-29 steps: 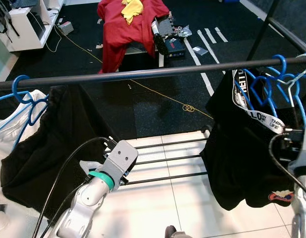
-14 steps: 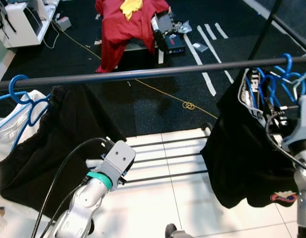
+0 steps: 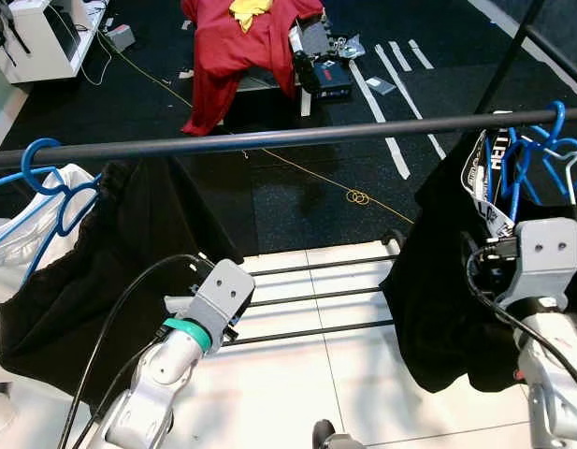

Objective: Hang hanger

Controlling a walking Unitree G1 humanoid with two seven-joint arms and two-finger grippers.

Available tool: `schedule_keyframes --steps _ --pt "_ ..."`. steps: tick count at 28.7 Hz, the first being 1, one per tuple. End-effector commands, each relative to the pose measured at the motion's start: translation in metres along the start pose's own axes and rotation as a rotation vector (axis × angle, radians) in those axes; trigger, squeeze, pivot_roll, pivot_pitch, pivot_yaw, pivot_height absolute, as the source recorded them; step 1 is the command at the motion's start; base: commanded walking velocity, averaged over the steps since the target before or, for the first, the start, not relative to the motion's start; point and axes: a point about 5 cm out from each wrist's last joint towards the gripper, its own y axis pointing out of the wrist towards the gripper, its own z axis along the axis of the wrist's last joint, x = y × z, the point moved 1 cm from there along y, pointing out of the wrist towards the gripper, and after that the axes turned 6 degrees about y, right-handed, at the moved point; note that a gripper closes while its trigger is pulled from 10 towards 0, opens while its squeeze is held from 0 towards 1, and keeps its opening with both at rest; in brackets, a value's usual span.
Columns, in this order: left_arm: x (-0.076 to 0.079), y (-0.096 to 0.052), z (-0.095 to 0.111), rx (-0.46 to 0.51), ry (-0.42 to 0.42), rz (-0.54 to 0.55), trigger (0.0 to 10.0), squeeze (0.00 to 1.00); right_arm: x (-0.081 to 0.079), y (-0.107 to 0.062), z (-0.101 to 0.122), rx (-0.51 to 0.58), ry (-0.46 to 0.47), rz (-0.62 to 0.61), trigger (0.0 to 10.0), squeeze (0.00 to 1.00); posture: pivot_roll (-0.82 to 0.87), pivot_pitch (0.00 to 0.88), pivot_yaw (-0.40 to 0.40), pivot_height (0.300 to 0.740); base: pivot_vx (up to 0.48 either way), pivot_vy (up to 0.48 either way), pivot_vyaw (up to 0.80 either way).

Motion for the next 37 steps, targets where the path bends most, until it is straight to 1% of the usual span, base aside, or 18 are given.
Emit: schedule_keyframes --steps 1,2,9,16,18,22,25,28,30,31,32,33,34,35,37 --pt "0.003 -0.003 -0.006 -0.018 -0.002 -0.010 10.0 0.00 0.005 -0.001 -0.003 -0.012 0.009 -0.027 1.1 0.00 -0.10 0.176 0.087 0.740 0.000 0.000 0.00" --pt "0.003 -0.003 -0.006 -0.019 -0.002 -0.008 10.0 0.00 0.005 0.000 -0.001 -0.003 0.005 -0.026 0.0 0.00 -0.10 0.174 0.085 0.740 0.000 0.000 0.00" --pt "0.005 -0.004 -0.006 -0.018 -0.008 -0.006 10.0 0.00 0.005 0.004 0.006 0.044 -0.026 -0.025 0.0 0.00 -0.10 0.172 0.079 0.740 0.000 0.000 0.00" --pt "0.007 -0.003 -0.007 -0.019 -0.010 -0.010 10.0 0.00 0.005 0.004 0.010 0.070 -0.042 -0.020 0.0 0.00 -0.10 0.172 0.078 0.740 0.000 0.000 0.00" --pt "0.008 -0.003 -0.007 -0.019 -0.010 -0.014 10.0 0.00 0.003 0.003 0.014 0.092 -0.048 -0.024 0.0 0.00 -0.11 0.168 0.079 0.740 0.000 0.000 0.00" --pt "0.009 -0.001 -0.006 -0.015 -0.012 -0.018 10.0 0.00 -0.001 0.002 0.021 0.125 -0.035 -0.033 0.0 0.00 -0.12 0.166 0.079 0.740 0.000 0.000 0.00" --pt "0.010 0.000 -0.005 -0.010 -0.011 -0.022 10.0 0.00 -0.006 0.002 0.030 0.167 0.002 -0.061 0.0 0.00 -0.12 0.162 0.079 0.740 0.000 0.000 0.00" --pt "0.010 0.001 -0.005 -0.009 -0.011 -0.023 10.0 0.00 -0.006 0.002 0.031 0.178 0.010 -0.070 0.0 0.00 -0.12 0.162 0.079 0.740 0.000 0.000 0.00" --pt "0.010 0.001 -0.005 -0.007 -0.009 -0.023 10.0 0.00 -0.013 0.002 0.041 0.221 0.028 -0.033 0.0 0.00 -0.12 0.160 0.080 0.740 0.000 0.000 0.00" --pt "0.010 0.001 -0.005 -0.007 -0.009 -0.023 10.0 0.00 -0.013 0.002 0.041 0.221 0.028 -0.033 0.0 0.00 -0.12 0.160 0.080 0.740 0.000 0.000 0.00" --pt "0.010 0.001 -0.004 -0.005 -0.008 -0.024 10.0 0.00 -0.021 0.001 0.048 0.243 0.043 0.010 0.3 0.00 -0.12 0.160 0.079 0.740 0.000 0.000 0.00" --pt "0.010 0.001 -0.004 -0.005 -0.008 -0.024 10.0 0.00 -0.021 0.001 0.048 0.243 0.043 0.010 0.3 0.00 -0.12 0.160 0.079 0.740 0.000 0.000 0.00" --pt "0.010 0.001 -0.004 -0.003 -0.007 -0.025 10.0 0.00 -0.027 0.000 0.053 0.257 0.054 0.039 0.3 0.00 -0.12 0.160 0.079 0.740 0.000 0.000 0.00" --pt "0.010 0.002 -0.004 -0.002 -0.006 -0.027 10.0 0.00 -0.037 -0.004 0.053 0.257 0.058 0.080 10.0 0.00 -0.12 0.160 0.077 0.740 0.000 0.000 0.00" --pt "0.010 0.002 -0.004 -0.002 -0.006 -0.027 10.0 0.00 -0.037 -0.004 0.053 0.257 0.058 0.080 10.0 0.00 -0.12 0.160 0.077 0.740 0.000 0.000 0.00"
